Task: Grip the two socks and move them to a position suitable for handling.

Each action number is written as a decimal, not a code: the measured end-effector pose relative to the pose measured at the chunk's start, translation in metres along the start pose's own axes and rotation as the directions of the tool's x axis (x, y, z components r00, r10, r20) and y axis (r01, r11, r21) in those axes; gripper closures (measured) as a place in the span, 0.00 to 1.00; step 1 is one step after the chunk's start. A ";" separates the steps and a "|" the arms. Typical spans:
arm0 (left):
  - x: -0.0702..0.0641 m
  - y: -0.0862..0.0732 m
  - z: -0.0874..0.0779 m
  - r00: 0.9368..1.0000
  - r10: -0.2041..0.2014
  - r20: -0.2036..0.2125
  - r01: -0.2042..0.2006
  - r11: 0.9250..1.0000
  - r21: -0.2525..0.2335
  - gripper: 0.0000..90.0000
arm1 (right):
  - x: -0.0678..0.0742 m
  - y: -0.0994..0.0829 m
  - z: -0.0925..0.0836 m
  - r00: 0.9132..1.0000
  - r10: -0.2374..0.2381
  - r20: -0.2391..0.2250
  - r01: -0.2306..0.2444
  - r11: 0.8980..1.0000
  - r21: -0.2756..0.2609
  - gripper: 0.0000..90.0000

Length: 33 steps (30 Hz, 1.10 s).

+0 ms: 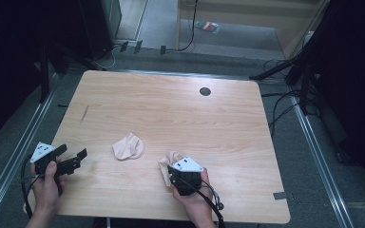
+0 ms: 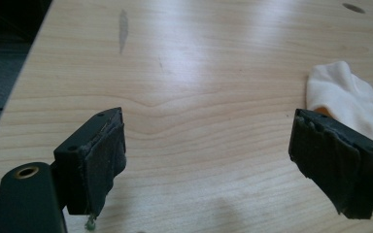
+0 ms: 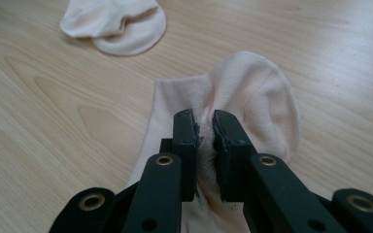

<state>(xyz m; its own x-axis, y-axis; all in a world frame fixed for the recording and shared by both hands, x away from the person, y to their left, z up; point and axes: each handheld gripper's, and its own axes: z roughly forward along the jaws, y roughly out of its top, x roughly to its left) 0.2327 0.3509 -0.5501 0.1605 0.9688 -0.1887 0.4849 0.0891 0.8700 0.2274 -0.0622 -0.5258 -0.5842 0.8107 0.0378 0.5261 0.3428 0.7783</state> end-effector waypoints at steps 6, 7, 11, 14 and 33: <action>-0.003 0.004 -0.008 1.000 -0.023 -0.022 0.021 0.999 -0.047 0.15 | -0.005 -0.001 0.004 1.000 0.013 -0.025 -0.013 1.000 0.010 0.69; -0.007 0.005 -0.009 1.000 -0.021 -0.018 0.020 0.999 -0.046 0.15 | -0.008 0.000 0.001 0.999 0.027 -0.025 -0.028 1.000 -0.004 0.62; -0.025 0.011 -0.009 1.000 0.013 -0.001 -0.013 0.999 -0.038 0.15 | -0.016 0.008 -0.011 0.998 0.061 -0.006 -0.062 0.997 -0.047 0.41; -0.043 0.021 -0.009 0.999 0.043 0.015 -0.042 0.999 -0.026 0.15 | -0.025 0.014 -0.023 0.997 0.077 -0.005 -0.077 0.994 -0.080 0.40; -0.154 0.048 0.012 0.966 0.143 0.217 -0.133 0.989 -0.059 0.15 | -0.050 0.019 -0.044 0.988 0.140 0.064 -0.130 0.981 -0.143 0.36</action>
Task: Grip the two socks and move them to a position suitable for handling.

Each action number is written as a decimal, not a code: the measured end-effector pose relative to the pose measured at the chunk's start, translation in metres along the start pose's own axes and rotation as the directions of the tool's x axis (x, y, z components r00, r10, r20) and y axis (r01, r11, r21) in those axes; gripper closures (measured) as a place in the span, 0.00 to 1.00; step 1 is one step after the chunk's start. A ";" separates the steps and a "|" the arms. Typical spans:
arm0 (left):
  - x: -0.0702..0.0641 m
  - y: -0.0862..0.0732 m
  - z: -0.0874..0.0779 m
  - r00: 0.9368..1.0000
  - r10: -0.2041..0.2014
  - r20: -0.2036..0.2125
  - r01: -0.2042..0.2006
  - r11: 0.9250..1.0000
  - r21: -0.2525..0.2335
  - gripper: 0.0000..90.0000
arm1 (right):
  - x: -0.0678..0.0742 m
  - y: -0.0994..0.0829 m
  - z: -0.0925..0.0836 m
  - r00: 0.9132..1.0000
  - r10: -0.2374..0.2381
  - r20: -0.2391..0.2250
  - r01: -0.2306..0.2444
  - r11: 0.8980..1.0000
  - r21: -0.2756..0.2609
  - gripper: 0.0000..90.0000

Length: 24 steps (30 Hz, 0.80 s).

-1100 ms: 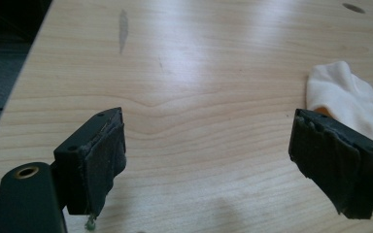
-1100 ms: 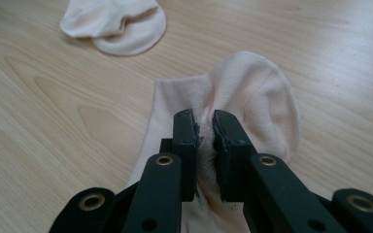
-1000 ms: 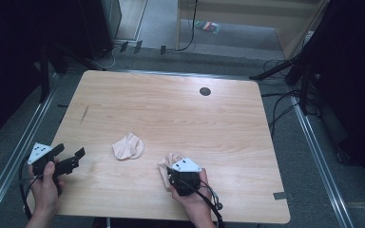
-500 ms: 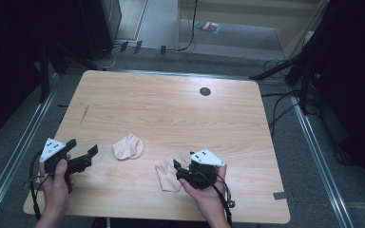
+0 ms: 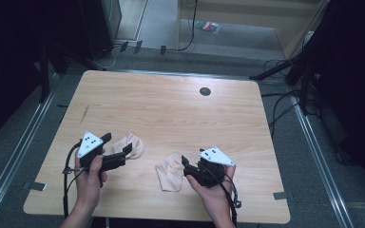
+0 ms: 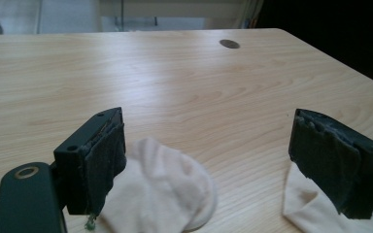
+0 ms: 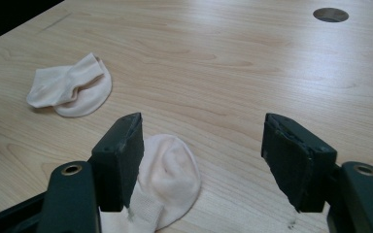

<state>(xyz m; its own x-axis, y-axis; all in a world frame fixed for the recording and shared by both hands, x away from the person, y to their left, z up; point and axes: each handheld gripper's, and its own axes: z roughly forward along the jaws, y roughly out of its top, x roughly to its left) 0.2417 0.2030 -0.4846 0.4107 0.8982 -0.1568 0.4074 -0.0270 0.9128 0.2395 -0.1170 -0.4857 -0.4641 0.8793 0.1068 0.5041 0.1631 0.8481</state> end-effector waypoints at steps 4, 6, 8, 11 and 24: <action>-0.009 -0.006 0.007 1.000 0.004 0.028 -0.005 1.000 0.015 0.15 | -0.002 -0.002 0.001 1.000 0.008 0.010 -0.008 1.000 0.002 0.36; -0.012 -0.012 0.009 0.999 -0.001 0.048 0.000 1.000 0.020 0.15 | -0.003 -0.004 0.002 1.000 0.010 0.012 -0.010 1.000 0.005 0.37; -0.015 -0.020 0.013 0.998 0.003 0.061 -0.005 0.999 0.045 0.15 | -0.004 -0.006 0.004 1.000 0.014 -0.003 -0.014 1.000 0.012 0.43; -0.019 -0.030 0.016 0.996 0.018 0.092 -0.024 0.997 0.071 0.15 | 0.000 -0.010 0.008 0.997 -0.013 -0.072 0.016 0.999 0.031 0.60; -0.018 -0.043 0.021 0.992 0.013 0.126 -0.029 0.991 0.128 0.15 | 0.009 -0.036 0.035 0.980 -0.019 -0.198 0.063 0.974 0.218 0.67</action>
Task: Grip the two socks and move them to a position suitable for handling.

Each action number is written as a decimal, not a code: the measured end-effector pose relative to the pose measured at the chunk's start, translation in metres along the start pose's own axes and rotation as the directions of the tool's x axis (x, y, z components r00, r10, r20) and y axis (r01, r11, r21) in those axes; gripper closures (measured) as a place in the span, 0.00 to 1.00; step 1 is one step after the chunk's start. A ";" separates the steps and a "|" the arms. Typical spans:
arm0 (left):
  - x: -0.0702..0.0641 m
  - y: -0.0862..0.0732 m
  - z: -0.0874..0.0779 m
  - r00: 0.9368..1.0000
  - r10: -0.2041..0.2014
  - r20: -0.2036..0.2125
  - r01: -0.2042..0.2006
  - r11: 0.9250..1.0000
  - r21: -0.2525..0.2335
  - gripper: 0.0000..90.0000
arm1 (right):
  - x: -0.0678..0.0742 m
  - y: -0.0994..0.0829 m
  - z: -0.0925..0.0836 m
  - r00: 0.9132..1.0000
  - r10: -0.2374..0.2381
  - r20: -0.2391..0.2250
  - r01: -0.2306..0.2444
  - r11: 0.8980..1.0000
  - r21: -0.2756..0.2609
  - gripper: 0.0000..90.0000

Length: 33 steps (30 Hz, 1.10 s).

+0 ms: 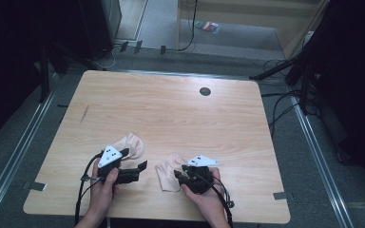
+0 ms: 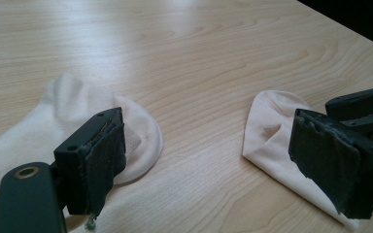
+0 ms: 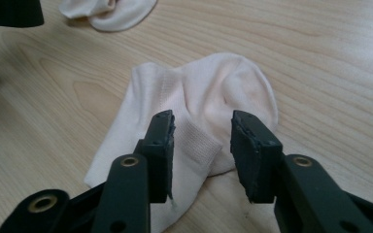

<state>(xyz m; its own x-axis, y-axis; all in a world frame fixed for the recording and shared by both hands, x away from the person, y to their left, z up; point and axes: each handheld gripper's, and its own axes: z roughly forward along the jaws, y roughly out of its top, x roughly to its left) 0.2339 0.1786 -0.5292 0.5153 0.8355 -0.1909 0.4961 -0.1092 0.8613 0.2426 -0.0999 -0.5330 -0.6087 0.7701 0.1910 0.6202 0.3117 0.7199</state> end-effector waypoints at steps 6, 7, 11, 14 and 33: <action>-0.005 -0.001 0.002 1.000 0.019 0.019 -0.019 1.000 0.010 0.15 | -0.001 -0.003 0.009 1.000 -0.001 -0.016 0.002 0.999 0.035 0.65; -0.006 -0.002 0.002 1.000 0.016 0.021 -0.016 1.000 0.011 0.15 | -0.001 -0.003 0.010 1.000 0.000 -0.017 0.001 0.999 0.034 0.65; -0.007 -0.003 0.004 1.000 0.020 0.019 -0.021 1.000 0.017 0.15 | 0.004 -0.004 0.010 0.999 -0.044 0.029 0.044 0.999 0.029 0.76; -0.007 -0.003 0.004 1.000 0.019 0.023 -0.019 1.000 0.018 0.15 | 0.010 -0.005 0.010 0.994 -0.098 0.051 0.096 0.995 0.026 0.87; -0.032 -0.009 0.020 0.978 0.019 0.208 -0.039 0.995 0.094 0.14 | 0.027 0.041 -0.032 0.995 -0.097 0.032 0.102 0.980 -0.170 0.94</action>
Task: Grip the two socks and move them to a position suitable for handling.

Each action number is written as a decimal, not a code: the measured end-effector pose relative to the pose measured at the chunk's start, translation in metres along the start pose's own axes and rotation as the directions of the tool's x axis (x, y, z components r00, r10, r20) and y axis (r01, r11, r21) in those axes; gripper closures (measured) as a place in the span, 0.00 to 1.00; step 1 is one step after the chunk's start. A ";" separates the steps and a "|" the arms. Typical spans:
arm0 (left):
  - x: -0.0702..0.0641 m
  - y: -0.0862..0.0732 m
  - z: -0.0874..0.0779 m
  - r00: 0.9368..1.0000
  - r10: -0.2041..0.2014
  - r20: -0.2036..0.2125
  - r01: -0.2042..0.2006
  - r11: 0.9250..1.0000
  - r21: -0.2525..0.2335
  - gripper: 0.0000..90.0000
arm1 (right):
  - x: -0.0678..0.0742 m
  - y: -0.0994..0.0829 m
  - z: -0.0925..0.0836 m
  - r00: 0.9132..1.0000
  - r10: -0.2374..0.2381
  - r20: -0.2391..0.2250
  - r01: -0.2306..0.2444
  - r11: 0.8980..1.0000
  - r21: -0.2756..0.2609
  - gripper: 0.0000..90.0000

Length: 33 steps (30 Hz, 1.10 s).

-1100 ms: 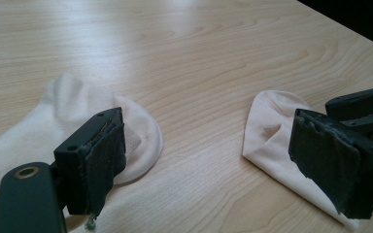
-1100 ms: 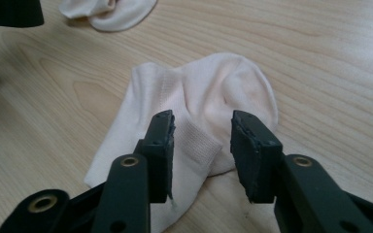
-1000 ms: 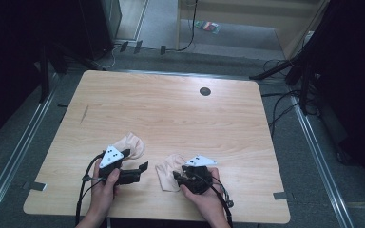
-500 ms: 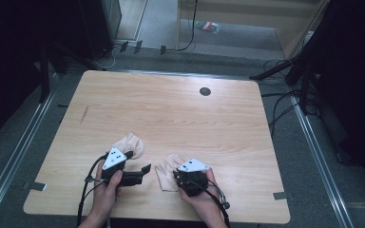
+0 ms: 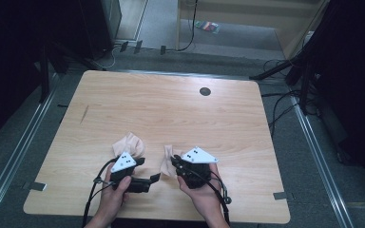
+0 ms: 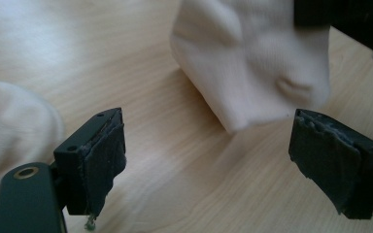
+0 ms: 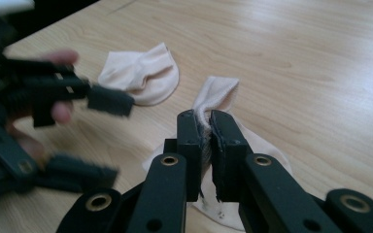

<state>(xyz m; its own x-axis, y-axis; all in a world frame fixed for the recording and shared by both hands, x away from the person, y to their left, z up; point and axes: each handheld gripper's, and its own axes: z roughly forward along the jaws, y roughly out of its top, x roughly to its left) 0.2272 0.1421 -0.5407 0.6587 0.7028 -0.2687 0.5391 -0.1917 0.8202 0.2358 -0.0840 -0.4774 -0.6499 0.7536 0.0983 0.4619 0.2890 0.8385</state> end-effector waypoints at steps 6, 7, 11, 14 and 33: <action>-0.017 0.001 0.020 0.998 0.009 -0.058 -0.005 0.998 0.069 0.15 | 0.002 0.008 -0.009 0.999 0.020 -0.030 -0.021 0.999 -0.031 0.94; -0.018 0.002 0.022 0.997 0.000 -0.072 0.005 0.997 0.071 0.17 | 0.003 0.009 -0.010 0.999 0.020 -0.040 -0.022 0.999 -0.036 0.94; -0.017 0.003 0.021 0.990 0.019 -0.140 -0.015 0.999 0.029 0.53 | 0.010 0.016 -0.019 0.995 0.023 -0.093 -0.028 0.998 -0.062 0.94; -0.014 0.007 0.001 0.975 0.075 -0.211 -0.087 0.995 -0.047 0.96 | 0.013 0.023 -0.025 0.990 0.014 -0.141 -0.030 0.993 -0.113 0.94; -0.035 -0.010 0.011 0.954 0.253 -0.159 -0.232 0.963 0.139 0.51 | -0.052 -0.040 0.007 0.990 0.126 0.059 -0.132 0.984 0.123 0.95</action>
<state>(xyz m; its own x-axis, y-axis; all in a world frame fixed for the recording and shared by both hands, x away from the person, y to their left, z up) 0.2046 0.1120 -0.5449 0.6819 0.7308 0.0314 0.4389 -0.4431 0.7817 0.2553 -0.1309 -0.5196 -0.5497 0.8177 0.1709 0.6144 0.2571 0.7459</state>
